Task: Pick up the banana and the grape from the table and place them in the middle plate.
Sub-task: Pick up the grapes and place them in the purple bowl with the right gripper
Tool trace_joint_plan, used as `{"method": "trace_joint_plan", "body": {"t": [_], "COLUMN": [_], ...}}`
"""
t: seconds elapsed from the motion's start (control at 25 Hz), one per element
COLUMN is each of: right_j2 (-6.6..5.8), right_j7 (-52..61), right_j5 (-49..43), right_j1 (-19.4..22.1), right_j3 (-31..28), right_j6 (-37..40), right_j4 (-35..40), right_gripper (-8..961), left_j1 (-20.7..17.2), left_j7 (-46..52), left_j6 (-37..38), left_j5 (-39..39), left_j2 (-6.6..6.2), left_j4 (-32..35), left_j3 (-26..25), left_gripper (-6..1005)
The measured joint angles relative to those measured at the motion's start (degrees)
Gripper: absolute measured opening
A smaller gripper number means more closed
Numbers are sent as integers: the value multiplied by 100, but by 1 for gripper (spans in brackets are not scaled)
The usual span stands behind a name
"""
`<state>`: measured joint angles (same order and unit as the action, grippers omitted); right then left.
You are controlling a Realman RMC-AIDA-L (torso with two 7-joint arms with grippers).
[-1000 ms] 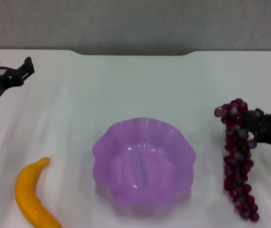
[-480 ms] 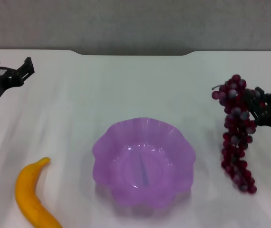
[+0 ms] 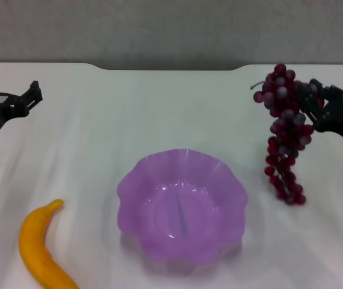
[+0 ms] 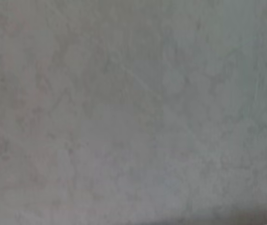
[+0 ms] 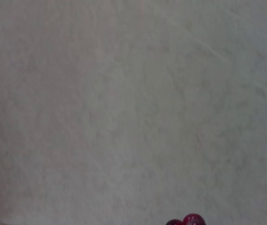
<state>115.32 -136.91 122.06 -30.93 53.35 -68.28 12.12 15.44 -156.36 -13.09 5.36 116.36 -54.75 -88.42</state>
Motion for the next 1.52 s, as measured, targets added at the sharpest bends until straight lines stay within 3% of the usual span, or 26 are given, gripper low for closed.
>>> {"method": "trace_joint_plan", "body": {"t": [0.44,0.68,0.88,1.12,1.52], "right_j2": [34,34,13,-1,26], "right_j7": [752,1207,1513,1691,1596], "right_j5": [-1,35,37,40,380], "right_j1": [160,540,596,554,509], "right_j3": [962,1728,2294,2865,3597], "right_j6": [307,771,958,910,709], "right_j4": [1432,2723,3393,3849,3833], "right_gripper": [280,277,275,273,270], "left_j1": [51,87,102,137,159], "left_j7": [0,0,4,3,23], "left_j6": [-22,-10,-14,-4,-8], "left_j5": [0,0,0,0,0], "left_j2": [0,0,0,3,1], "left_j4": [99,114,114,114,114], "left_j3": [0,0,0,44,62], "left_gripper": [878,878,878,878,877]}}
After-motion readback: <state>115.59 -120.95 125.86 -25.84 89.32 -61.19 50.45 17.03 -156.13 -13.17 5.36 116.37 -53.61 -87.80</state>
